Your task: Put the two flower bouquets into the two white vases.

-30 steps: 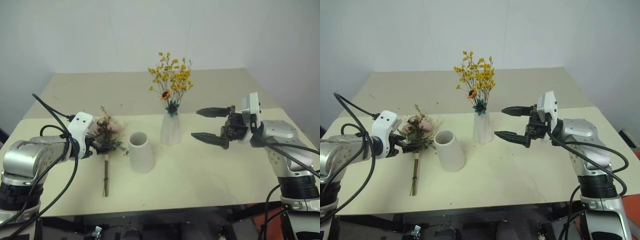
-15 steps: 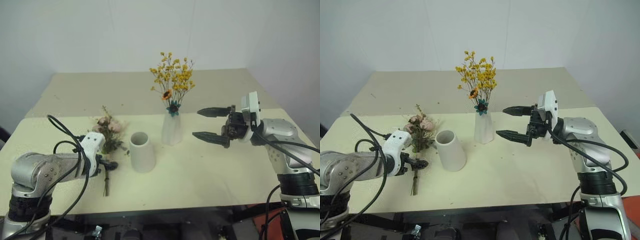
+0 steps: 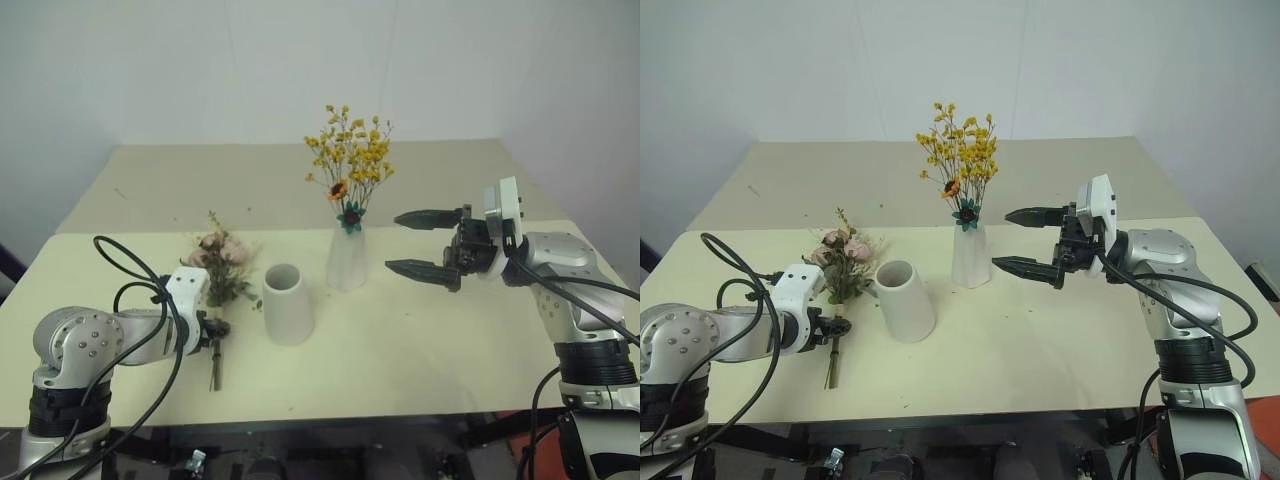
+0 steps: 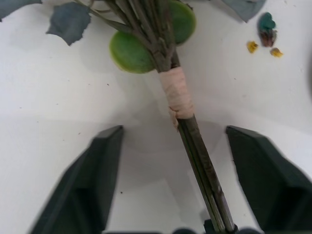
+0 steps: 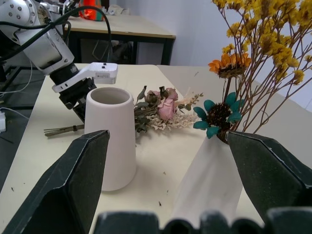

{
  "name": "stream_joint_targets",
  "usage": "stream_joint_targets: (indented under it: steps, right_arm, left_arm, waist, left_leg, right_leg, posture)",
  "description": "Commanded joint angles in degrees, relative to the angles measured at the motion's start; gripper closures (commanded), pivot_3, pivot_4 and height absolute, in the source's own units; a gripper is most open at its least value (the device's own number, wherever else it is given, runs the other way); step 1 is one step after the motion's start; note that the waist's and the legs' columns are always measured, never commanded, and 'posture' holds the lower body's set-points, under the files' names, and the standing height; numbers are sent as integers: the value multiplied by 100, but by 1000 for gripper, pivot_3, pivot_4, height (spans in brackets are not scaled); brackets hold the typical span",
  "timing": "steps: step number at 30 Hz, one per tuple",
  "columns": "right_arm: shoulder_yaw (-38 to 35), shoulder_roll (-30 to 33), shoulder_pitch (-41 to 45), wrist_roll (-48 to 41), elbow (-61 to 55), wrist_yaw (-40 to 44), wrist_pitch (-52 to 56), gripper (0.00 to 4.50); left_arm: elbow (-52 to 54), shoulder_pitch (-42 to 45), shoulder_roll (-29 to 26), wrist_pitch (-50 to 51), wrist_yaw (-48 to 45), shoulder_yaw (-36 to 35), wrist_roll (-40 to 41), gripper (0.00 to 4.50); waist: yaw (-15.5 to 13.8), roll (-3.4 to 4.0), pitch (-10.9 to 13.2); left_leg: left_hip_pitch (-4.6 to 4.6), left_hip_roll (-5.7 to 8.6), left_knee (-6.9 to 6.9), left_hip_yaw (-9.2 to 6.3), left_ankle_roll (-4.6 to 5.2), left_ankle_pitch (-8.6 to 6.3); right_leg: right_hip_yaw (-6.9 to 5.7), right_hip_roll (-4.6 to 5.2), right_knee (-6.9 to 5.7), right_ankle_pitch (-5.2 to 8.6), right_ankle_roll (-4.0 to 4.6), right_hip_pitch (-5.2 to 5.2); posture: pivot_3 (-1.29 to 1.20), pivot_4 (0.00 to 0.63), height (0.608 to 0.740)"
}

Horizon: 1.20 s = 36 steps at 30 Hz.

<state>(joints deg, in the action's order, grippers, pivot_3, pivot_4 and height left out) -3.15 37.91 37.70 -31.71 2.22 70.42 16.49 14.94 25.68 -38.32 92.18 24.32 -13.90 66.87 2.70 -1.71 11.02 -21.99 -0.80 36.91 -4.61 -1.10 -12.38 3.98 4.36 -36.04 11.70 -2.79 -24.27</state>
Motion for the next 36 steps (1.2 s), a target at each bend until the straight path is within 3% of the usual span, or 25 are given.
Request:
stream_joint_targets:
  steps: [1,7,8,17,20,24,28,36]
  right_arm:
    - [-145,17,130,-35,-120,-6,-91,0]
    - [-172,12,121,-34,-134,-67,-114,0]
    - [-178,10,112,-36,-138,-76,-118,0]
    - [-191,-50,46,-63,-172,-130,-125,0]
    - [-181,-76,15,-72,-175,-124,-117,0]
    - [-182,-91,-50,-120,-204,-53,-91,0]
    - [-179,-105,-96,-134,-244,-8,-111,0]
    - [-170,-135,-198,-171,-366,-24,-110,0]
  left_arm:
    - [-217,101,58,32,138,68,213,2648]
    - [-451,249,29,32,210,115,238,4438]
    - [-467,276,31,32,217,95,185,4491]
    - [-120,572,-18,-360,-278,-274,-745,4491]
    - [96,563,-168,-1014,-789,-293,-1136,4491]
    - [452,219,-570,-2557,-2234,-78,-1823,4491]
    - [273,156,-553,-4167,-3310,-72,-2513,4491]
    - [-403,607,-275,-5565,-5080,-355,-2448,4491]
  waist:
    - [-19,0,0]
    - [-28,0,0]
    - [-28,0,0]
    - [-11,0,0]
    - [-13,-1,0]
    - [-11,-1,0]
    - [-24,-1,0]
    - [-26,-1,0]
  left_leg:
    - [0,0,0,0,-1,1]
    - [0,1,0,0,-5,3]
    - [0,1,0,0,-7,4]
    - [-5,1,0,0,-16,8]
    - [-9,0,-1,0,-28,10]
    - [-10,0,-2,1,-41,10]
    - [-11,0,-2,2,-43,10]
    - [-21,-1,0,2,-42,10]
  right_leg:
    - [0,0,0,0,0,0]
    - [0,1,1,0,0,2]
    - [0,1,1,0,0,2]
    - [0,0,3,0,0,-2]
    - [-1,0,4,-3,5,-5]
    - [-1,0,8,-3,5,-5]
    - [-1,1,14,0,-1,-3]
    - [-1,1,19,-2,-9,-5]
  posture:
    - [0,150,740]
    - [0,150,740]
    - [0,150,740]
    - [0,150,740]
    - [0,150,740]
    - [0,150,740]
    - [0,150,740]
    - [0,150,740]
